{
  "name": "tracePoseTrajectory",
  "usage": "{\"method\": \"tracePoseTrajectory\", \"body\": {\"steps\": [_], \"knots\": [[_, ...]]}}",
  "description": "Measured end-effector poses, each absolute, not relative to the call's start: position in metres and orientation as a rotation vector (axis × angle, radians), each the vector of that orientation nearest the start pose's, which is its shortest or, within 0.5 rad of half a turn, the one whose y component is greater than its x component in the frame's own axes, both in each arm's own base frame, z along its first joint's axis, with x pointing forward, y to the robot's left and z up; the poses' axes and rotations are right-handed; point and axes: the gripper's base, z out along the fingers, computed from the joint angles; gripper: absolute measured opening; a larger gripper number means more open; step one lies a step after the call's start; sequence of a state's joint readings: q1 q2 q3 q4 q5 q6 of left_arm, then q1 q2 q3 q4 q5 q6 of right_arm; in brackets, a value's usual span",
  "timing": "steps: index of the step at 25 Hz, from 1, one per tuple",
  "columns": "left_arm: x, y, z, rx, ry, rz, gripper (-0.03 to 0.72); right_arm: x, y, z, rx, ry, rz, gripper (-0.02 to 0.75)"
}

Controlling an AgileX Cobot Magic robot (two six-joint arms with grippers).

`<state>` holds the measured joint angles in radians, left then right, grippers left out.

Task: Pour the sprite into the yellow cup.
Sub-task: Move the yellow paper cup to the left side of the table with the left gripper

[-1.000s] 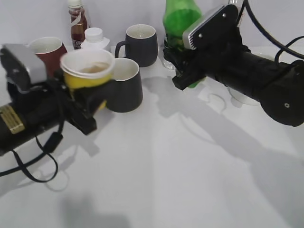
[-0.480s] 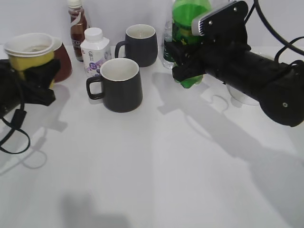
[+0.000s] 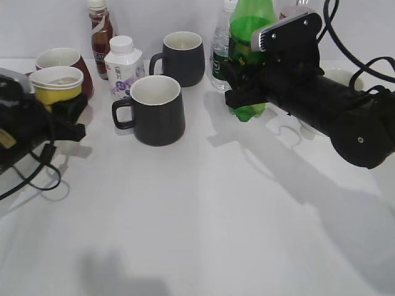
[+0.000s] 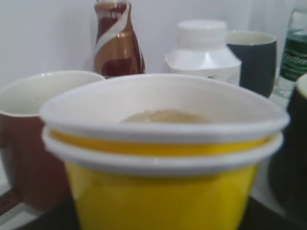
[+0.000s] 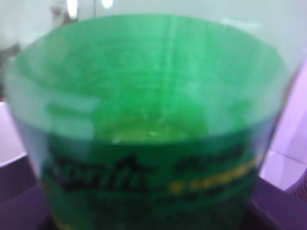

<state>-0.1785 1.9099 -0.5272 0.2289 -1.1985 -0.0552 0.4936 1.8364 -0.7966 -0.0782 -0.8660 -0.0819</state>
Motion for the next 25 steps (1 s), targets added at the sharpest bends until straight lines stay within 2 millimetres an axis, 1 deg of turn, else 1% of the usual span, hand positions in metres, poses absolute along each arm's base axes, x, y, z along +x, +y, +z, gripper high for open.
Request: {"method": "tracePoseTrajectory", "body": {"steps": [3, 7, 11, 19, 25], "knots": [[0.314, -0.076, 0.121, 0.334, 1.657, -0.291, 0.336, 0.319, 0.178, 0.184, -0.554, 1.579, 0.322, 0.447], [0.324, -0.079, 0.107, 0.343, 1.679, -0.296, 0.336, 0.320, 0.178, 0.183, -0.554, 1.580, 0.322, 0.447], [0.325, -0.081, 0.103, 0.377, 1.684, -0.313, 0.344, 0.320, 0.178, 0.183, -0.553, 1.580, 0.322, 0.447], [0.324, -0.082, 0.103, 0.383, 1.685, -0.315, 0.449, 0.320, 0.178, 0.183, -0.554, 1.580, 0.321, 0.447], [0.320, -0.081, 0.101, 0.384, 1.694, -0.319, 0.501, 0.320, 0.178, 0.183, -0.555, 1.579, 0.320, 0.447]]}}
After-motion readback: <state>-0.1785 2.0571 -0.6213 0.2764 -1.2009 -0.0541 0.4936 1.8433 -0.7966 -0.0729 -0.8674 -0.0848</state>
